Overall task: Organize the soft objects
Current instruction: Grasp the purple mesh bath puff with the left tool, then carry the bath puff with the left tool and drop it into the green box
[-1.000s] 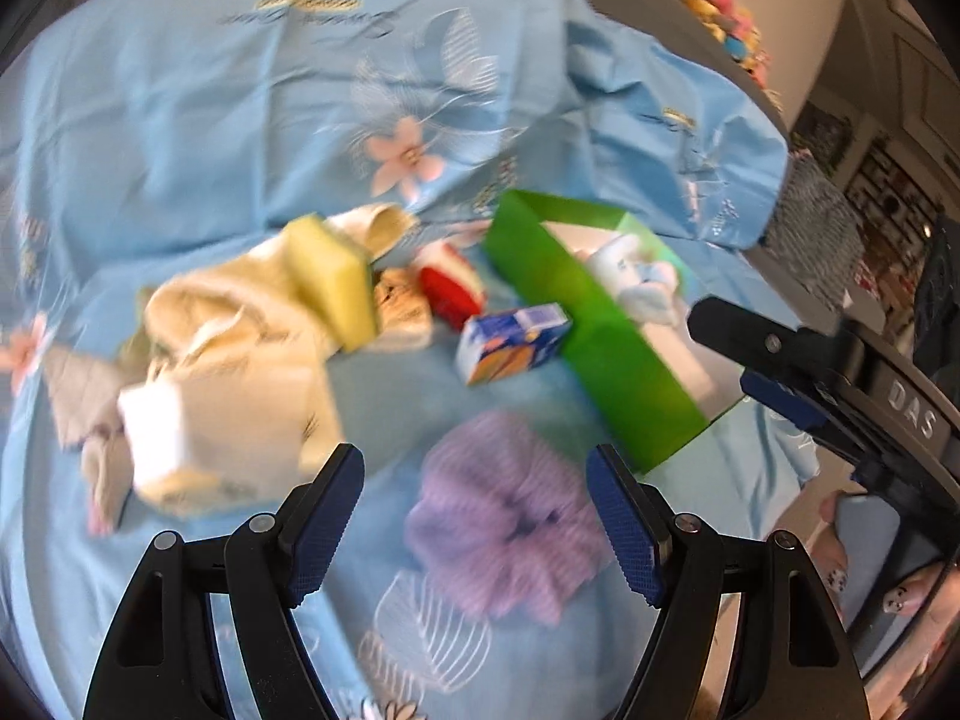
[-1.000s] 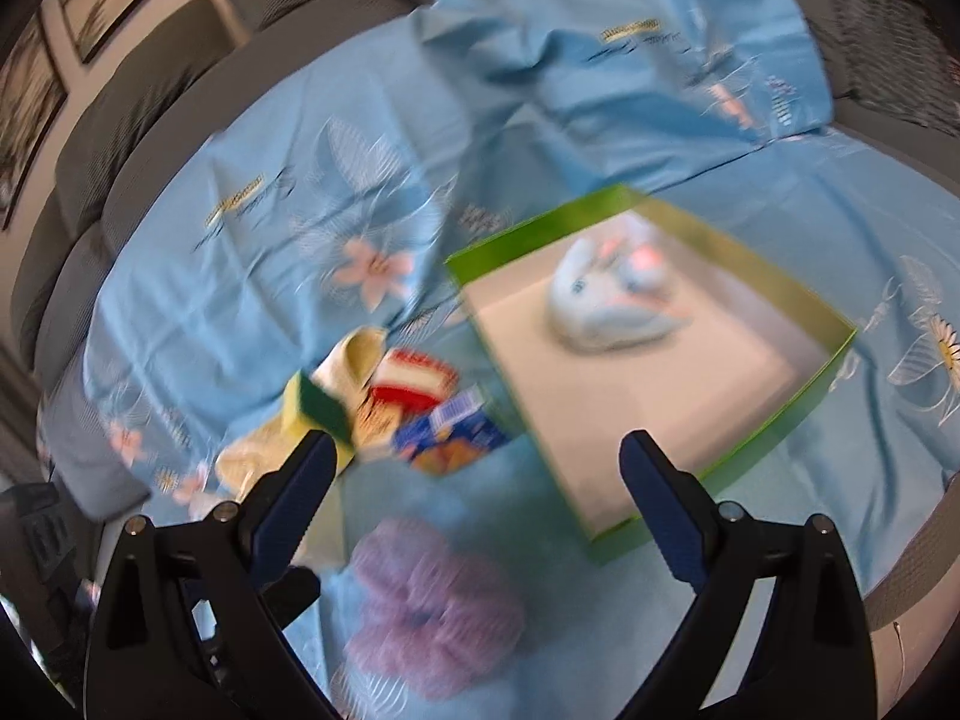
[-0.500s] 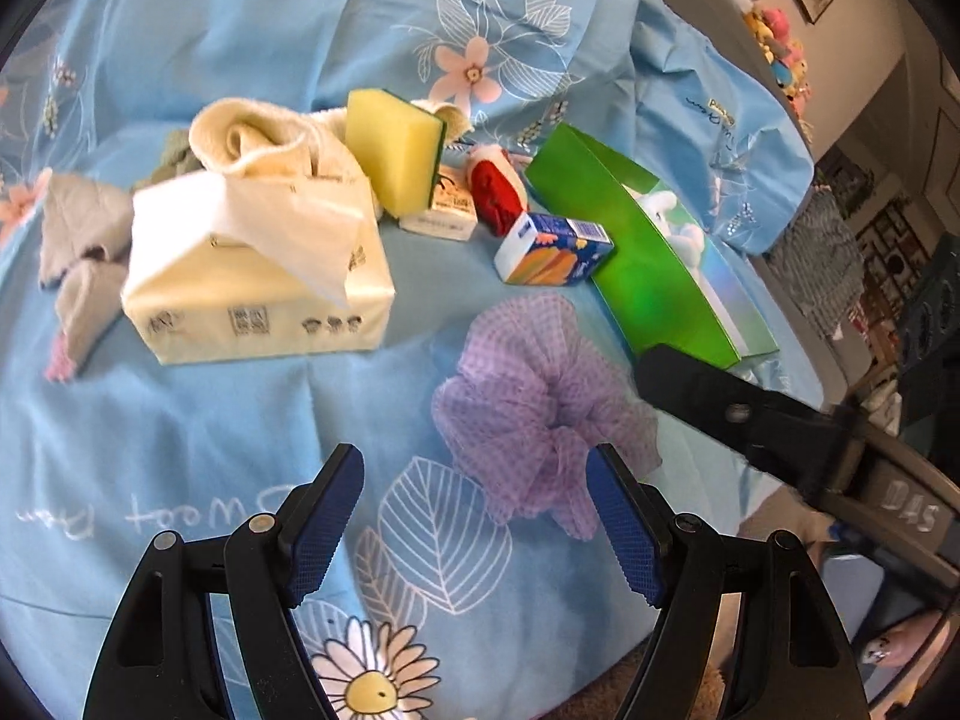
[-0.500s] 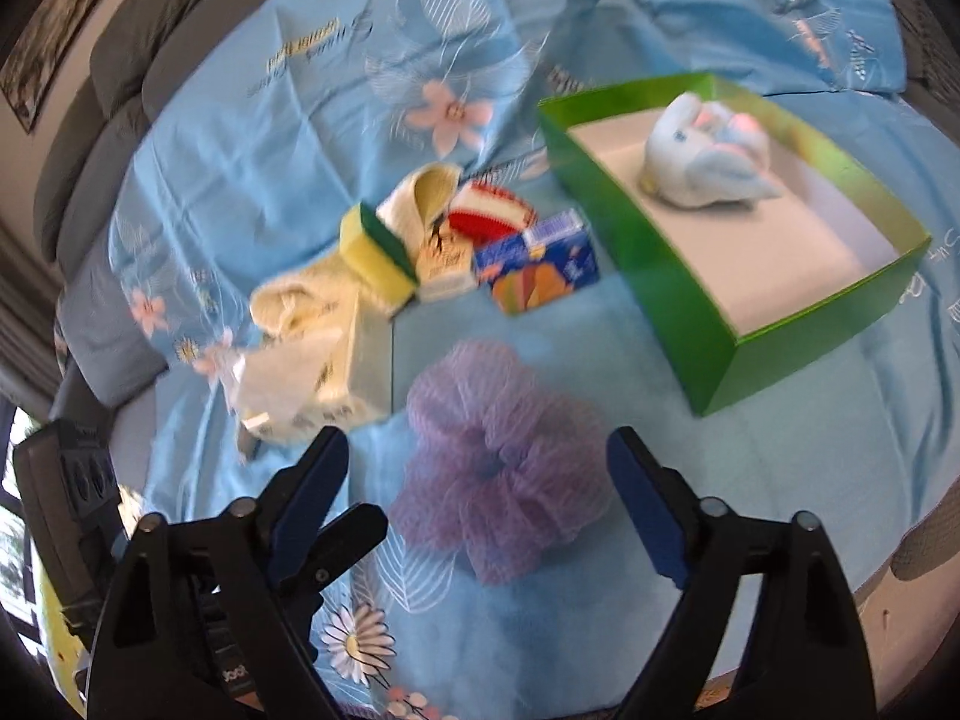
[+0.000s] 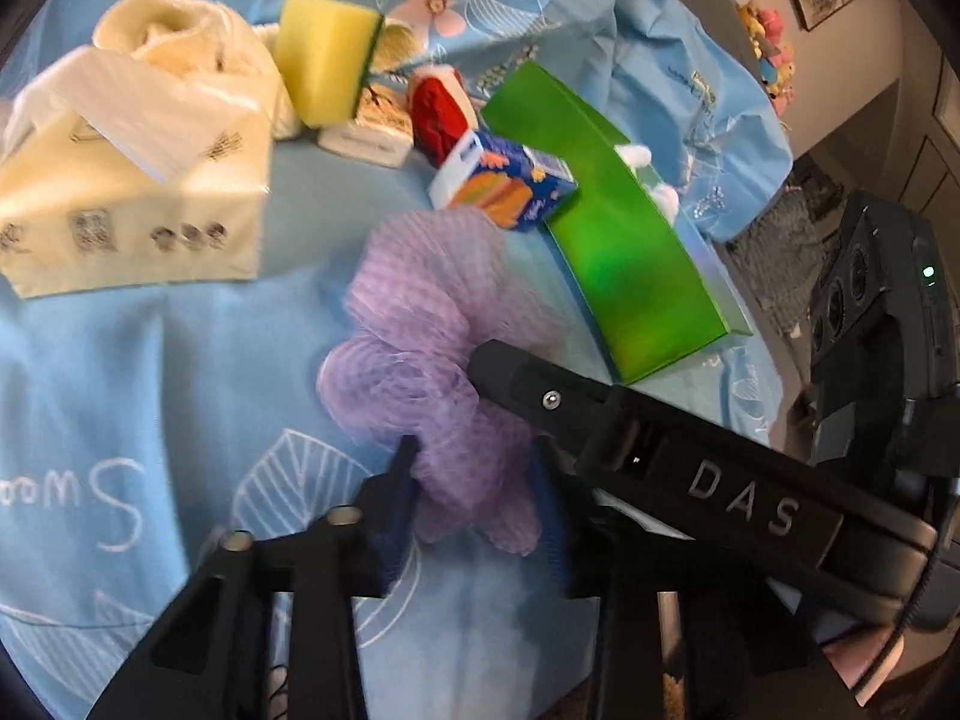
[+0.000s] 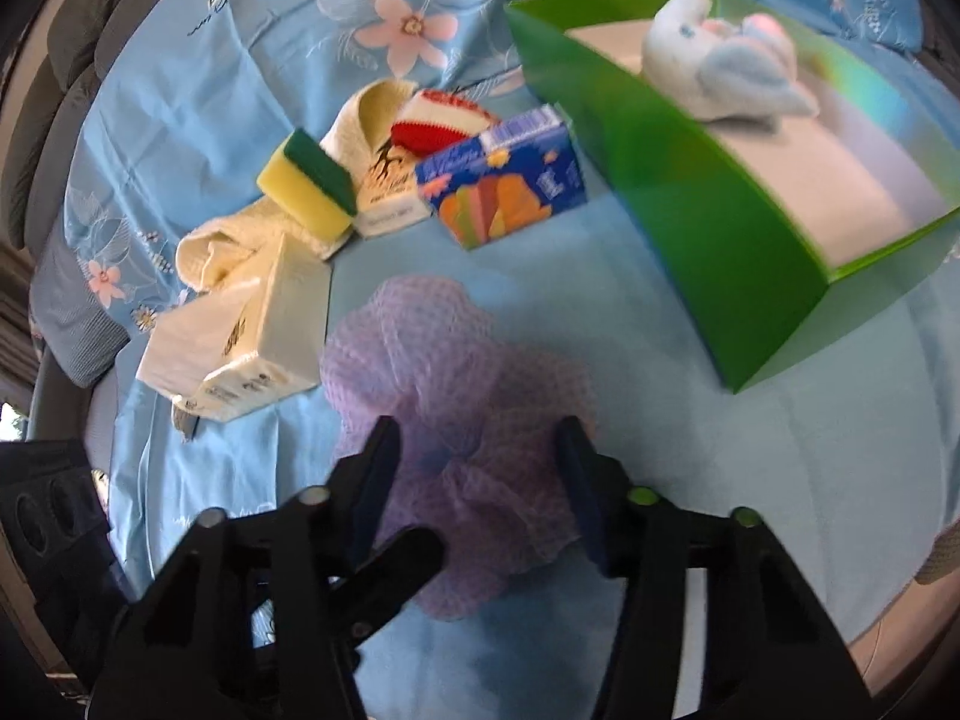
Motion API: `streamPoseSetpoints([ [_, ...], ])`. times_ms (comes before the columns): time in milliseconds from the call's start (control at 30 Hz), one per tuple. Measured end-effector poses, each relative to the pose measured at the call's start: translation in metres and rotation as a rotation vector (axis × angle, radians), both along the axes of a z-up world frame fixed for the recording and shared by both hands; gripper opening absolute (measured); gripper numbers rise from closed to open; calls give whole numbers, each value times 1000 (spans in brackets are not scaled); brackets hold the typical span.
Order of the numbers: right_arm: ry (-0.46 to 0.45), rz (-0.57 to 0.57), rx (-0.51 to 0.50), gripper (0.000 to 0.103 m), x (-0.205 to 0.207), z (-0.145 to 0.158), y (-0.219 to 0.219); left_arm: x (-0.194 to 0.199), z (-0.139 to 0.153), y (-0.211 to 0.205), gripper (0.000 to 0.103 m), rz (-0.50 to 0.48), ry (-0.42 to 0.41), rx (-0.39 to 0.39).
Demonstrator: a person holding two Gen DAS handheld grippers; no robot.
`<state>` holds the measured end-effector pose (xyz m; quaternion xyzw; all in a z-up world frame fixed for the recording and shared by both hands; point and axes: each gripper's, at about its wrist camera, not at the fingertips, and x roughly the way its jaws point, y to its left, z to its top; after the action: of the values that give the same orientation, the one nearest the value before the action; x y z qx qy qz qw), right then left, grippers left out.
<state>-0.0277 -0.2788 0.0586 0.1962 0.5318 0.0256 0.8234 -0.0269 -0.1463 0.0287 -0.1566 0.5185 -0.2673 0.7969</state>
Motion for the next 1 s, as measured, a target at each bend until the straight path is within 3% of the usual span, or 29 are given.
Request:
streamPoseSetpoints([
  [67, 8, 20, 25, 32, 0, -4, 1, -1, 1, -3, 23, -5, -14, 18],
  [267, -14, 41, 151, 24, -6, -5, 2, -4, 15, -1, 19, -27, -68, 61],
  [600, -158, 61, 227, 25, -17, 39, 13, -17, 65, 3, 19, -19, -205, 127],
  [1000, -379, 54, 211, 26, -28, 114, 6, -21, 137, -11, 19, -29, -407, 108],
])
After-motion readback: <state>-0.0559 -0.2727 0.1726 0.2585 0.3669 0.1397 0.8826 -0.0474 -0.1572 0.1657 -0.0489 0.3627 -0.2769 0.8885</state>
